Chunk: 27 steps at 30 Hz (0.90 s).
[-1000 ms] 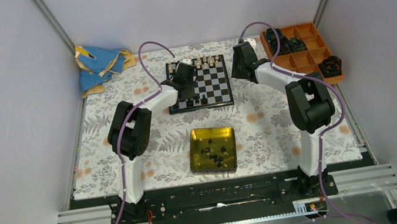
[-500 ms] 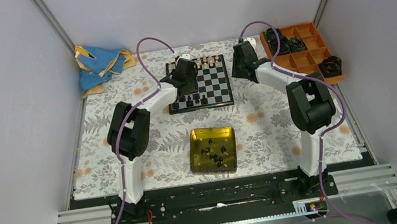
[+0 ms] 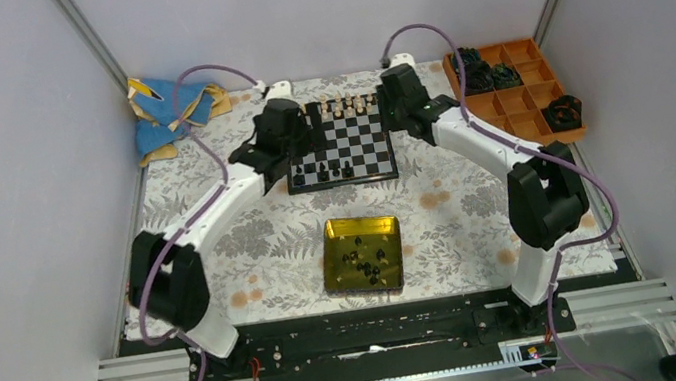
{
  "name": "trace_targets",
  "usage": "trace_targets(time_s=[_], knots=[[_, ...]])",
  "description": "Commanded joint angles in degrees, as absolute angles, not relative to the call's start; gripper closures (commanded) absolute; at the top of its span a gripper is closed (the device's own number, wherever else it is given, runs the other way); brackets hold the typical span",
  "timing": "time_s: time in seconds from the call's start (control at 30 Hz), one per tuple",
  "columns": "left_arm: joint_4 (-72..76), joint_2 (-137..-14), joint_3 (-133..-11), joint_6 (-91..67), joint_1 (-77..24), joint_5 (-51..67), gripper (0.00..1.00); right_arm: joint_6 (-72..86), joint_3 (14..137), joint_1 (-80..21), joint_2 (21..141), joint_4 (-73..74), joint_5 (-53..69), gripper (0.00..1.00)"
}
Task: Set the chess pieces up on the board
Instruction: Pick up the chess piece from the storage box.
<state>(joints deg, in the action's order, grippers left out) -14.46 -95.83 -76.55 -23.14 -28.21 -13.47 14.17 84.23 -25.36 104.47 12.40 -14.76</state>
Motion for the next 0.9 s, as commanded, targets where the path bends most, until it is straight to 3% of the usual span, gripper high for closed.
trace_targets(time_s=[0.0,0.5,0.7,0.87], knots=[[-13.2,-87.6,-68.9,-24.4,-28.4,-16.7,0.01,9.9,85.8,-31.9,97.9,19.4,-16.0,0.54],[-14.6,-60.0,-47.9,-24.5,-28.4,-21.0,0.01,6.2,69.4,-47.4,81.6,32.7,-4.7,0.46],[-15.8,-59.4,-44.1,-21.8,-28.5,-11.9,0.01,6.9,64.4,-48.8,81.0,30.5,-3.3,0.46],[-14.3,-59.6,-42.0,-17.1,-28.9,1.8,0.04,10.3,61.5,-48.8,78.0,28.4,-12.2,0.48]])
